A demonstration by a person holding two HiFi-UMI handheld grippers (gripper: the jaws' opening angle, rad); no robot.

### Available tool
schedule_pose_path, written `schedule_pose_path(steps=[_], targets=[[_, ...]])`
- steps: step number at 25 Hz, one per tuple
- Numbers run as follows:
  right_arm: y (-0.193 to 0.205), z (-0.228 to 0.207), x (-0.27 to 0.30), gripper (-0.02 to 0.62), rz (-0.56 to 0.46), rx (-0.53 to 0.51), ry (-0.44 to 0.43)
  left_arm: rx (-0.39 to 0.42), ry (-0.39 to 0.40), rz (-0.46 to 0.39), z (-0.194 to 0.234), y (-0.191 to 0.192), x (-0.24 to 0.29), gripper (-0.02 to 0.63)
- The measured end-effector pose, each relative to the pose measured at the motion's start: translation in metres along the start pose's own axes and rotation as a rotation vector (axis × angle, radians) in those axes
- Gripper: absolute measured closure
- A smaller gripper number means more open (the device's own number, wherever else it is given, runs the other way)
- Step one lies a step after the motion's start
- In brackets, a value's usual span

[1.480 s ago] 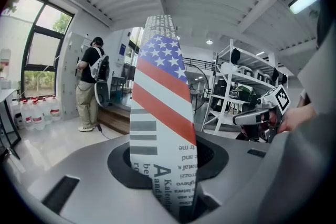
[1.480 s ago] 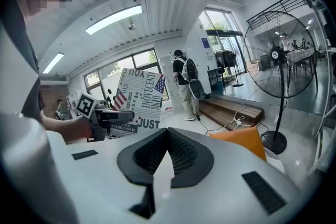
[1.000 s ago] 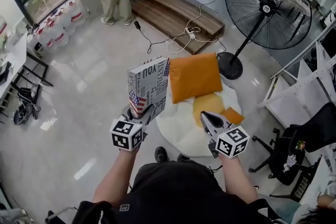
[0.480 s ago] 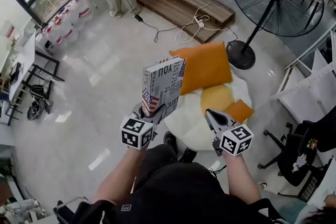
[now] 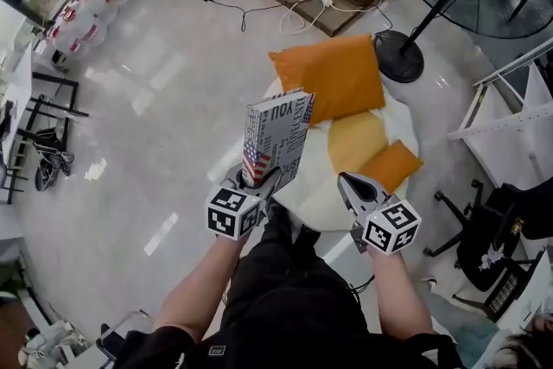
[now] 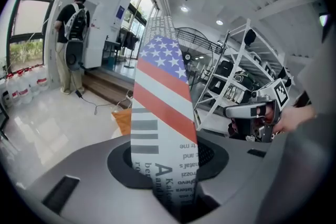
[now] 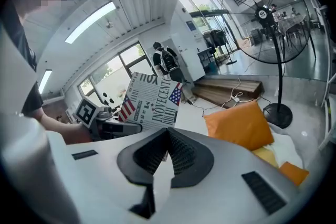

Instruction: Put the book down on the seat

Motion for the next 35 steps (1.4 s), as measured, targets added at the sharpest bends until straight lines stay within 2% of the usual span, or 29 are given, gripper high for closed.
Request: schedule_pose_path(steps=[7, 16, 21, 27, 35], targets=[[0.042, -0.042, 0.054, 0.580, 0.093, 0.032, -0.020, -0.086, 0.039, 0.061, 0.032, 0.047, 0.089, 0.448], [0.124, -0.100, 0.120, 0.580, 0.148, 0.060, -0.012, -0.102, 0.120, 0.126, 0.051, 0.135, 0.201, 0.448], [0.175, -0.131, 0.129, 0.580, 0.181, 0.102, -0.015, -0.127, 0.143, 0.190, 0.048, 0.192, 0.252, 0.448], [0.232, -0.164, 0.143, 0.580, 0.232, 0.136, 0.007, -0.186, 0.187, 0.239, 0.059, 0.241, 0.308, 0.447], [0.267, -0.194, 0.162, 0.580, 0.241, 0.194, 0.031, -0.231, 0.211, 0.357, 0.074, 0.303, 0.369, 0.448]])
Point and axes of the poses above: the fingertips, and each gripper's own axes: x forward along the fingers, z to its left, y out of its underside, the point moved 6 cm from there along -x, backward along the fingers, and after that the axes turned 1 degree about -y, right-handed, at the moved point
